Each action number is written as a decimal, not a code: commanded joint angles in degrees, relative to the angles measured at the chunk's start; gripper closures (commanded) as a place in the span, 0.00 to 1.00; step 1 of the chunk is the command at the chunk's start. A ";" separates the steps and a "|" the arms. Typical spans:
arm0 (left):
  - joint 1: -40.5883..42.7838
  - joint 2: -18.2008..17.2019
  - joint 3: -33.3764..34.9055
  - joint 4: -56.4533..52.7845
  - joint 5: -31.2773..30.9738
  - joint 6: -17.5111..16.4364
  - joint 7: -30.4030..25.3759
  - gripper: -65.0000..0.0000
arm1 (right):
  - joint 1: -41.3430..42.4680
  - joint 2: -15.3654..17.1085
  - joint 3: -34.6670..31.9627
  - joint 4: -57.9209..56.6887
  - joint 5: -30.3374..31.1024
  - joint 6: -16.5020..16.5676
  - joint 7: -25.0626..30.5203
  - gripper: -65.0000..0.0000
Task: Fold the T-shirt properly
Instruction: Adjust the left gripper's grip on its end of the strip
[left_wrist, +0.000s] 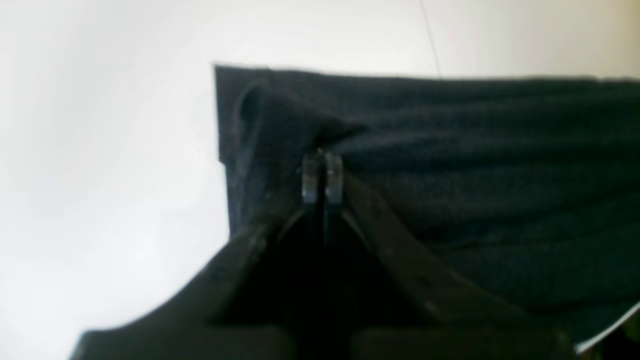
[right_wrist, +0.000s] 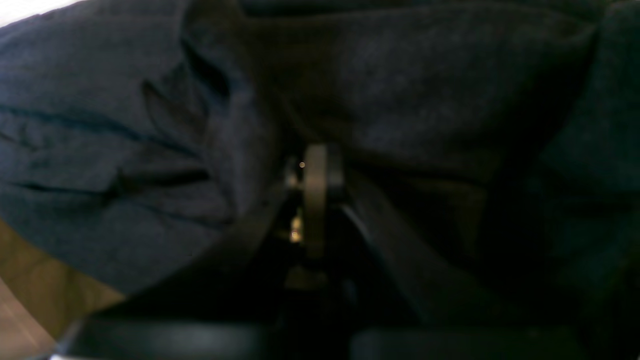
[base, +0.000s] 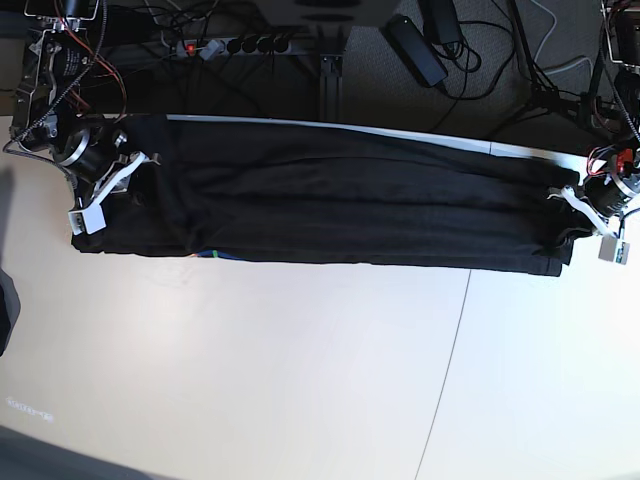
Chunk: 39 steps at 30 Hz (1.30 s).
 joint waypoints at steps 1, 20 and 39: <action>-0.59 -1.27 -0.92 0.61 -0.90 -1.00 -1.40 1.00 | 0.55 0.94 0.35 0.79 0.07 4.50 1.05 1.00; -1.07 -1.25 -11.15 0.94 -6.32 -1.00 -1.36 0.78 | 0.42 0.92 0.33 0.20 -1.01 4.50 1.07 1.00; 3.15 0.55 -15.67 0.66 -9.94 -1.00 2.80 0.34 | 0.59 0.92 0.33 -4.61 0.96 4.50 1.97 1.00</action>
